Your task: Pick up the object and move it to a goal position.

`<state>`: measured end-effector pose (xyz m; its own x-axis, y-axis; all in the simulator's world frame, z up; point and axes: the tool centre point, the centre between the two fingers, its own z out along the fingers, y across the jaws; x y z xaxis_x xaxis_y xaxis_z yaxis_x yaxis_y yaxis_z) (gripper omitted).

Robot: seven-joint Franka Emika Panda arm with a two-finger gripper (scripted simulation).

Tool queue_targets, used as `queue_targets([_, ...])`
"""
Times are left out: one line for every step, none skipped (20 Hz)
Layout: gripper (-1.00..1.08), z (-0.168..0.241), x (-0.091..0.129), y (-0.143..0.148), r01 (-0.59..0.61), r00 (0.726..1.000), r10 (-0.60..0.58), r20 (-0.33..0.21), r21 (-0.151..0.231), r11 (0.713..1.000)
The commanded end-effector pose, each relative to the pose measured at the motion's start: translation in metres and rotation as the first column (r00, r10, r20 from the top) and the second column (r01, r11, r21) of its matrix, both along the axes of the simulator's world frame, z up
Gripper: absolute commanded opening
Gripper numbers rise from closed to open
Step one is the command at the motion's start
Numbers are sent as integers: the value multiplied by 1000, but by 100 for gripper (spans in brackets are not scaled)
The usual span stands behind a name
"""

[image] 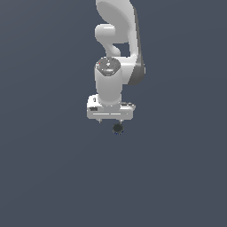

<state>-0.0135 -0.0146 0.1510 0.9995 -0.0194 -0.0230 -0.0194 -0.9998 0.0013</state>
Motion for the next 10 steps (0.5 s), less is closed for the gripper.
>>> queue_targets([100,0,0,0,0,1000,0,0,1,1000])
queue_targets([100,0,0,0,-2,1000,2,0,0,1000])
queue_targets([100,0,0,1,-2,1000,2,0,0,1000])
queue_targets([100,0,0,1,0,1000,0,0,0,1000])
queue_targets([100,-1,0,1,2,1000,-2,0,0,1000])
queue_targets([100,-2,-1,1,4,1000,-4,0,0,1000])
queue_targets([100,-4,-1,2,8,1000,-8,1,0,1000])
queue_targets([100,-7,-2,3,12,1000,-12,1,0,1000])
queue_targets([100,-9,-3,5,17,1000,-17,2,0,1000])
queue_targets([100,-12,-4,6,22,1000,-22,3,0,1000])
